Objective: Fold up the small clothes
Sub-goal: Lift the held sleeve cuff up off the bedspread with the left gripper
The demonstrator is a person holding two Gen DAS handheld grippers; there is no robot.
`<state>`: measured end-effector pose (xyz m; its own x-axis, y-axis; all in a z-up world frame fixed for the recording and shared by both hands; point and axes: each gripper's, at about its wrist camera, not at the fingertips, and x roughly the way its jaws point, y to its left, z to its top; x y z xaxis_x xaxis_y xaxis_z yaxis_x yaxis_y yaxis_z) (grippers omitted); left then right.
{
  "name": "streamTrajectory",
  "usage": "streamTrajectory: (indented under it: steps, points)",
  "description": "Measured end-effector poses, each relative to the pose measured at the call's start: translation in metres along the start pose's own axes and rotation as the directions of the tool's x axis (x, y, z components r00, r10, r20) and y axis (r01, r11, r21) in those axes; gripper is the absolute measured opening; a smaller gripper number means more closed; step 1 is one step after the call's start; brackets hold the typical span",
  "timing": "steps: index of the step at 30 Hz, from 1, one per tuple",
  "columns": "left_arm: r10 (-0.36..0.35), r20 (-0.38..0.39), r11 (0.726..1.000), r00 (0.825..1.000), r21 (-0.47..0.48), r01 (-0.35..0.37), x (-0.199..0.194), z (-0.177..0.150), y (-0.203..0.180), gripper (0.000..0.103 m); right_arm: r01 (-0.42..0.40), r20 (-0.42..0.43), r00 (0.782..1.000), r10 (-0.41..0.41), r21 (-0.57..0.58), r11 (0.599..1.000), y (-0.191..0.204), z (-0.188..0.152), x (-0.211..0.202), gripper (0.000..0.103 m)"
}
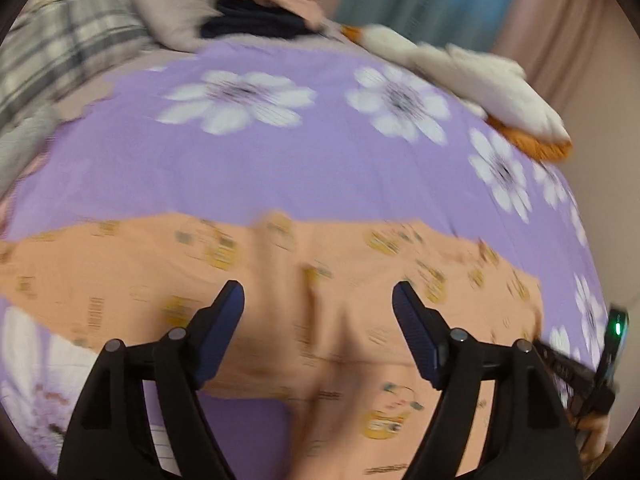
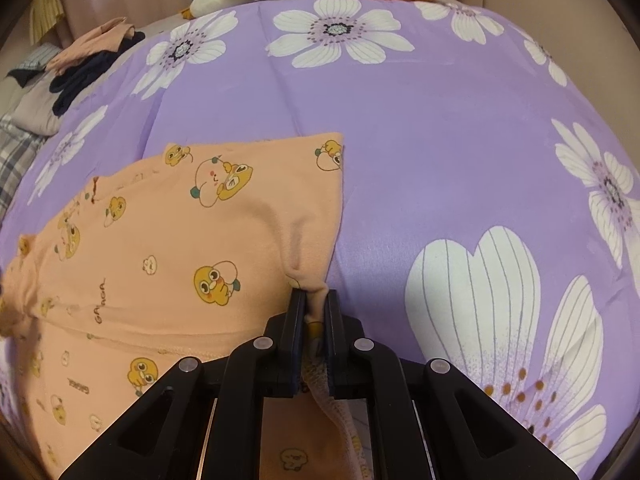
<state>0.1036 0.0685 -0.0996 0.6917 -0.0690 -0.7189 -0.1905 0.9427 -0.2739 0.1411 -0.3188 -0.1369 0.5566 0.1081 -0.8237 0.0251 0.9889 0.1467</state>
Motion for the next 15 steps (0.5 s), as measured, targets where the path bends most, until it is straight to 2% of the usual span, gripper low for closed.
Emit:
streamTrajectory:
  steps: [5,9,12,14,15]
  points:
    - [0.121,0.056,0.981,0.991,-0.161,-0.111,-0.025,0.018,0.054,0.084,0.022,0.013,1.000,-0.022,-0.012,1.000,0.002,0.002,-0.001,0.006]
    - [0.196,0.082,0.943,0.977,-0.290,-0.165,-0.043,0.026,0.094,0.086,0.049,0.024,0.999,-0.049,-0.019,0.999,0.003,0.003,-0.001,0.014]
    - [0.250,0.072,0.908,0.965,-0.363,-0.208,-0.051,0.025,0.119,0.086,0.092,0.040,0.995,-0.092,-0.006,0.996,0.001,0.003,-0.004,0.034]
    - [0.273,0.064,0.883,0.960,-0.413,-0.223,-0.057,0.022,0.136,0.086,0.089,0.049,0.995,-0.090,0.006,0.996,-0.002,0.003,-0.006,0.056]
    - [0.288,0.062,0.869,0.956,-0.436,-0.234,-0.060,0.020,0.145,0.086,0.074,0.052,0.996,-0.075,0.020,0.997,-0.004,0.003,-0.007,0.058]
